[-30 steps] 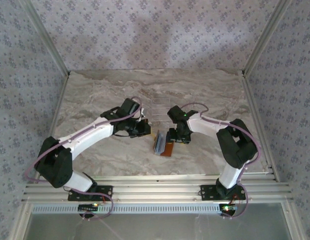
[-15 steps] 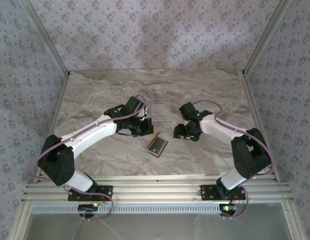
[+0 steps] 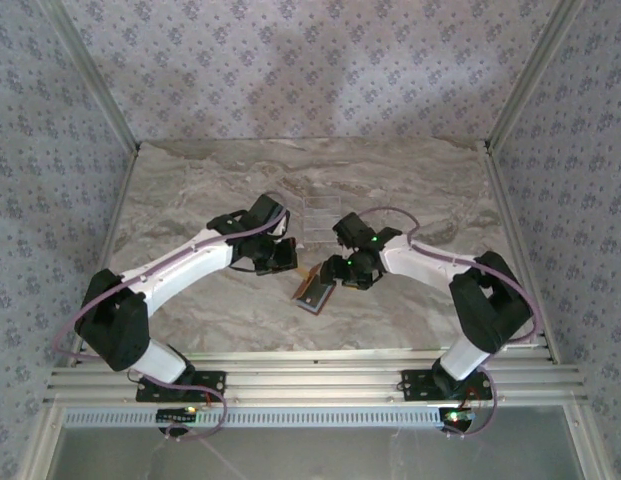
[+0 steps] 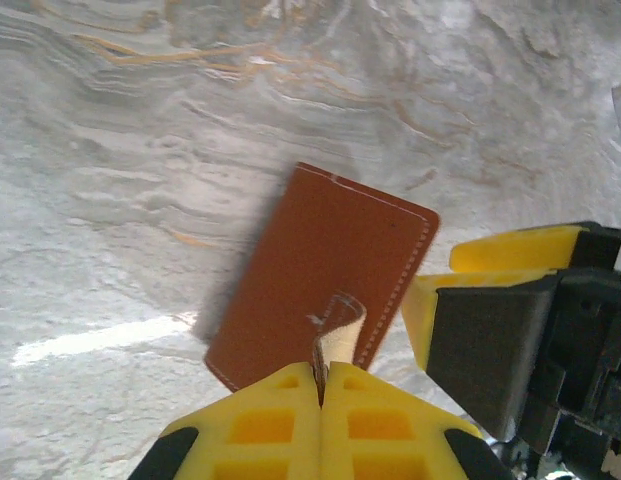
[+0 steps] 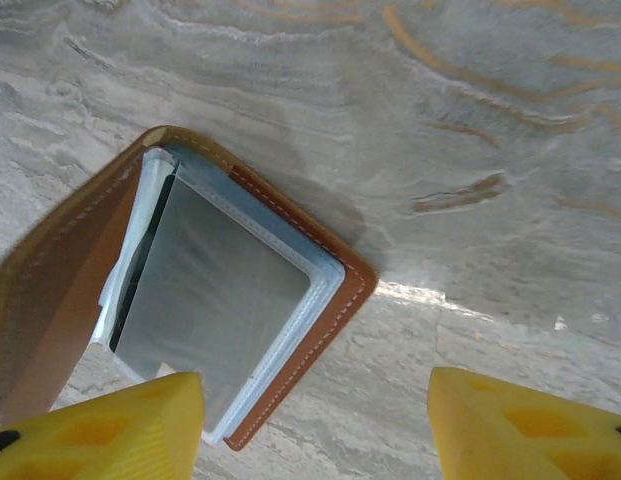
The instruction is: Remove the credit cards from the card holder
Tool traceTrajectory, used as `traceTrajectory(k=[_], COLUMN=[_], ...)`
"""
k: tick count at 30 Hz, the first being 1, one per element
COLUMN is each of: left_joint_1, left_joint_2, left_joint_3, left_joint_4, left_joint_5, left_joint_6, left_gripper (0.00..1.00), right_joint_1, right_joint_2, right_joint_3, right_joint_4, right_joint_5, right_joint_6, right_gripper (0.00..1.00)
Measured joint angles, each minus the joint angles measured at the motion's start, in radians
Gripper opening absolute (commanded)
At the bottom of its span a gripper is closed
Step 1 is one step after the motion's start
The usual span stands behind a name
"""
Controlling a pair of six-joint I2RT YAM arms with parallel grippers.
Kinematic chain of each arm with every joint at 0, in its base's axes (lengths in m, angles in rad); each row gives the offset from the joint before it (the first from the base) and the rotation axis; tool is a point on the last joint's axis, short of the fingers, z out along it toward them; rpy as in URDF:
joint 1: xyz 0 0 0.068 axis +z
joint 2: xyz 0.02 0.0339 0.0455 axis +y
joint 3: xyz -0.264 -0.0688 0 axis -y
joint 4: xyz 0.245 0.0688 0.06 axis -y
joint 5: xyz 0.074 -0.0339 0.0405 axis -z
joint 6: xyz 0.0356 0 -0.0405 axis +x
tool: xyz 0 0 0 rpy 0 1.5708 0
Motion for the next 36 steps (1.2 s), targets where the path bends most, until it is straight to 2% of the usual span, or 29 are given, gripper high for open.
traceTrajectory(k=[8, 15, 29, 32, 36], left_joint_1=[0.060, 0.121, 0.101, 0.087, 0.062], left_joint_2=[0.000, 0.002, 0.119, 0.125, 0.147], left_joint_3=[-0.045, -0.078, -0.188, -0.190, -0.175], left_joint_4=[-0.050, -0.117, -0.125, -0.104, -0.089], left_joint_5=[-0.052, -0.113, -0.138, -0.138, -0.138], left_joint_6=[0.022, 0.076, 0.129, 0.129, 0.133], left_gripper=[0.01, 0.02, 0.04, 0.04, 0.04], right_joint_1=[0.058, 0.069, 0.069, 0.071, 0.082], right_joint_2=[0.111, 0.150, 0.154, 0.130, 0.090], right_joint_3=[0.036, 0.090, 0.229, 0.266, 0.314], right_joint_4=[0.010, -0.036, -0.176, -0.204, -0.220], right_joint_5=[0.013, 0.054, 0.122, 0.138, 0.144], right_joint_6=[0.045, 0.049, 0.006, -0.003, -0.005], right_gripper=[0.63, 0.62, 0.62, 0.55, 0.54])
